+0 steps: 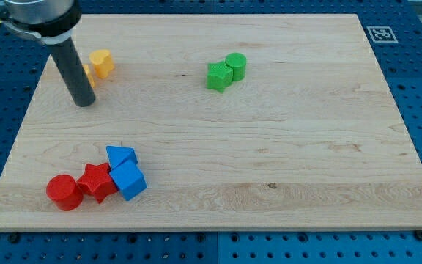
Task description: Push the yellow blocks towards the top center of the board
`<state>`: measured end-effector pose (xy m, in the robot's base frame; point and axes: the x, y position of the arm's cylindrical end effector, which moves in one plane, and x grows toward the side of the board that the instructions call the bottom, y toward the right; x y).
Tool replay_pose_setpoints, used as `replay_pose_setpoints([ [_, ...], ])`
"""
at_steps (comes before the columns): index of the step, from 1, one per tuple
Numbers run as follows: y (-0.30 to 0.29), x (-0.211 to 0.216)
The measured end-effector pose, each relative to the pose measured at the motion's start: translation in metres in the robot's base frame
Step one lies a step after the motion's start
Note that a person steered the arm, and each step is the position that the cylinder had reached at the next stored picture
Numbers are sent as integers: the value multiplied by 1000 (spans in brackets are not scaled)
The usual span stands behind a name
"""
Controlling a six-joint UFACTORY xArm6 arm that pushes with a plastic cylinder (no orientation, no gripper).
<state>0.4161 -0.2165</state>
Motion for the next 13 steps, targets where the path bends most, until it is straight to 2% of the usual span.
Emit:
replay_pose_setpoints([
  [2,-41,-3],
  [3,-39,-12],
  [6,12,-58],
  [9,15,-120],
  [11,57,-155],
  [13,83,-155],
])
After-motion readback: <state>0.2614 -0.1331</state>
